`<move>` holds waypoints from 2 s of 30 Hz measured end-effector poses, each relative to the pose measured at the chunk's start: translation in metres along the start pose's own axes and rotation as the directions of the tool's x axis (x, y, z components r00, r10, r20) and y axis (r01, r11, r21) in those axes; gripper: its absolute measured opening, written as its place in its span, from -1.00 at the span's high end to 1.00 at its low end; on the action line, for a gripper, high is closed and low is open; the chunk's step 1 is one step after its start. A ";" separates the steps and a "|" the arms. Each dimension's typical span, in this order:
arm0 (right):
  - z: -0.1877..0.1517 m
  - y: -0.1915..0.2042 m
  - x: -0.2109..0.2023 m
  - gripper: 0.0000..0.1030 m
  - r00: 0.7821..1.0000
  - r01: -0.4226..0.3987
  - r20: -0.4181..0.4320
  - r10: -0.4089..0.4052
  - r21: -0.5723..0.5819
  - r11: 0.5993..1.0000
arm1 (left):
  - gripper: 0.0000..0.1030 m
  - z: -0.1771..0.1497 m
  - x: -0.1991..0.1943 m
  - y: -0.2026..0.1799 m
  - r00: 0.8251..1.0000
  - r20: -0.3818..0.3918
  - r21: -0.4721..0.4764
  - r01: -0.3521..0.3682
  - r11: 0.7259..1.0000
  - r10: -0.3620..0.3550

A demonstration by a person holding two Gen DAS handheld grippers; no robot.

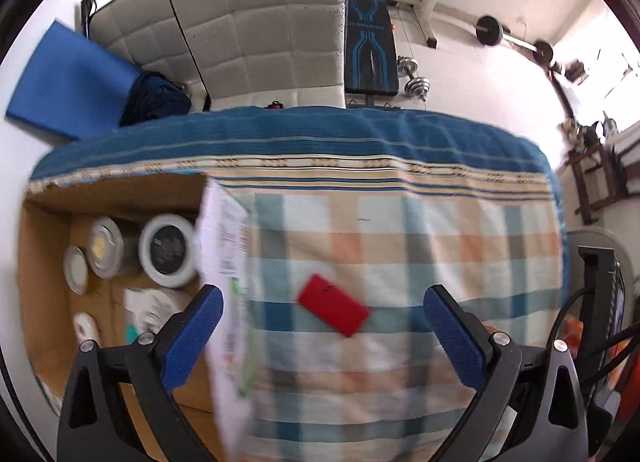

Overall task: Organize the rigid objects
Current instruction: 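Grasp the walnut with the right tool while the left tool grasps the red block, then carry the walnut and red block over the box and lower them inside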

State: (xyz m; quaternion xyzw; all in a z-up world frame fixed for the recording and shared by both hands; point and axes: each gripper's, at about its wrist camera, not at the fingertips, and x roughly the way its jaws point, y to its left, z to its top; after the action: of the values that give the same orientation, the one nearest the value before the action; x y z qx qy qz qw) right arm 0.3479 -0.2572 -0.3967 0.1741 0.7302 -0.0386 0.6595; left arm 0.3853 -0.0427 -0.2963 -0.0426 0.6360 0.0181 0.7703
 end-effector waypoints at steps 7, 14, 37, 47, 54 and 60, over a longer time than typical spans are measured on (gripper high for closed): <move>0.031 -0.044 -0.032 0.18 0.993 0.093 0.071 -0.093 0.001 0.996 | -1.00 -0.014 0.053 -0.011 0.986 -0.088 -0.303 0.110 0.947 -0.142; 0.058 -0.063 -0.035 0.18 0.988 0.137 0.074 -0.135 -0.028 0.990 | -0.97 -0.025 0.101 -0.001 0.979 -0.182 -0.439 0.003 0.898 -0.092; 0.034 -0.069 0.014 0.18 0.997 0.063 -0.036 -0.069 -0.140 0.988 | 0.31 -0.037 0.112 -0.037 0.982 -0.174 -0.099 0.058 0.993 -0.075; 0.042 -0.053 0.037 0.18 0.995 0.081 -0.050 -0.088 -0.122 0.989 | 0.39 -0.031 0.112 -0.056 0.987 -0.159 -0.058 0.026 0.998 -0.035; 0.039 -0.042 0.036 0.19 0.995 0.072 -0.055 -0.080 -0.146 0.987 | 0.39 -0.063 0.092 -0.048 0.986 -0.150 -0.045 0.059 0.997 -0.065; 0.025 -0.028 0.015 0.19 0.998 0.044 -0.032 -0.051 -0.193 0.980 | 0.39 -0.079 0.047 -0.048 0.991 -0.079 -0.007 0.106 0.994 -0.106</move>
State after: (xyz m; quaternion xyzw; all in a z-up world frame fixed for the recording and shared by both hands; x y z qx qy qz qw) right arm 0.3624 -0.2878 -0.4197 0.0925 0.7465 0.0196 0.6587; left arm 0.3207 -0.0988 -0.3551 -0.0780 0.6630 -0.0237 0.7442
